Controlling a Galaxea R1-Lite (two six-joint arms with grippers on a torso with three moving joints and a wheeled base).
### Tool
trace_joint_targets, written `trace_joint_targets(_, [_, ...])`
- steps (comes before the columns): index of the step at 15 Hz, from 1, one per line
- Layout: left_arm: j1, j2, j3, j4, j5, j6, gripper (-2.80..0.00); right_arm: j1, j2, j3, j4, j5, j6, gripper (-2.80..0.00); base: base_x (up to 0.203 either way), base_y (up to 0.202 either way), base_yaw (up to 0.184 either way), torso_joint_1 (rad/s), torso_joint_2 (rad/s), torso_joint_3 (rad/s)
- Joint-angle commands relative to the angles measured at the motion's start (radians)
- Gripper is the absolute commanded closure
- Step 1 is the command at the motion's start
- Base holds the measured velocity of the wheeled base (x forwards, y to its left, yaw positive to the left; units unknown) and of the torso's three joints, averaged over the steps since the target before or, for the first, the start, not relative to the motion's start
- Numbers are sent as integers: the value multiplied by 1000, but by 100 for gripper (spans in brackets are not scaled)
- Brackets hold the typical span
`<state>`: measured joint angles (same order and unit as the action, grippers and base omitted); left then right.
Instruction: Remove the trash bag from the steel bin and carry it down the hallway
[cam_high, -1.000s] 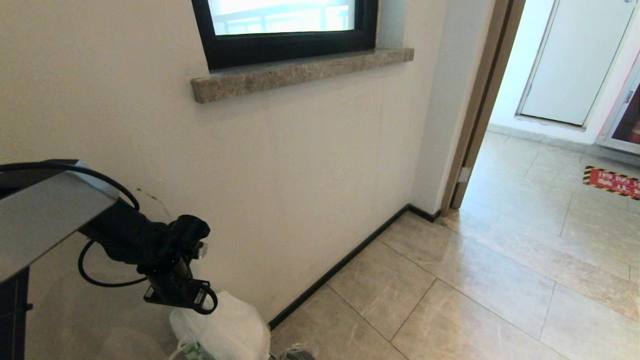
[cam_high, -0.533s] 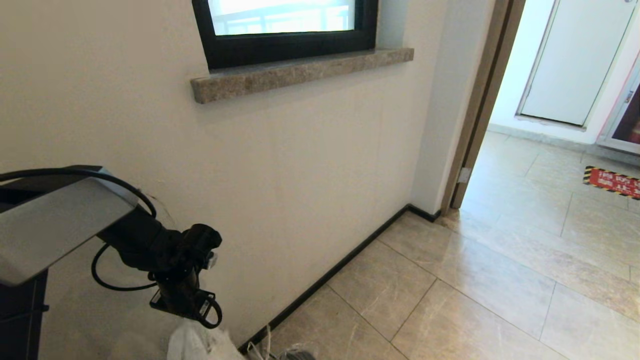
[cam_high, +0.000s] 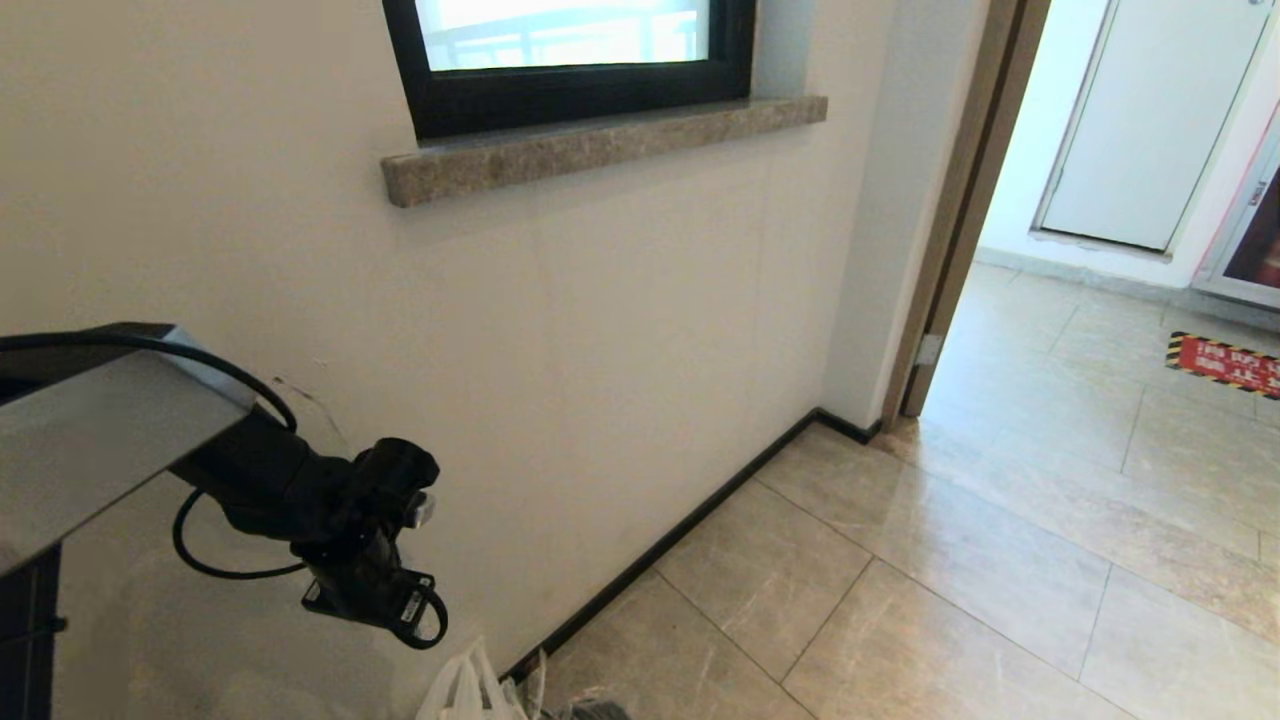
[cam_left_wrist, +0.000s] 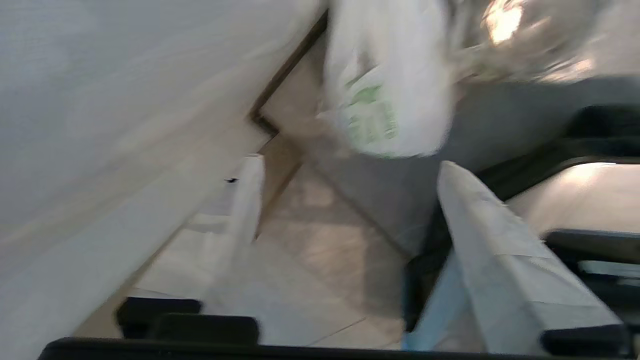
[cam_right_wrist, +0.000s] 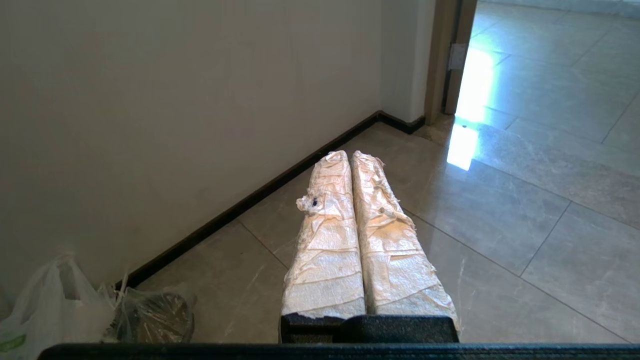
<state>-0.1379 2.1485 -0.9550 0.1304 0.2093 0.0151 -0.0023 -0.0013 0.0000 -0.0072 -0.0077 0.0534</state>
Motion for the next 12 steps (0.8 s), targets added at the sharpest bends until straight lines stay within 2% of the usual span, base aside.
trace_joint_targets(1, [-4,-99,33,-11,-13,-19,-280,-1,0,0,0,0,0,0,0,0,0,0,0,0])
trace_joint_targets(3, [-22,-217,81,-21,-25,-55,-280,-1,0,0,0,0,0,0,0,0,0,0,0,0])
trace_joint_targets(4, [-35,-282,108,-23,-28,-73,-264,-1,0,0,0,0,0,0,0,0,0,0,0,0])
trace_joint_targets(5, [-49,-355,133,-23,-31,-96,0,-1,0,0,0,0,0,0,0,0,0,0,0,0])
trace_joint_targets(9, [-135,-711,218,4,-34,-210,0,-1,0,0,0,0,0,0,0,0,0,0,0,0])
trace_joint_targets(12, [-168,-994,223,141,-25,-280,0,-1,0,0,0,0,0,0,0,0,0,0,0,0])
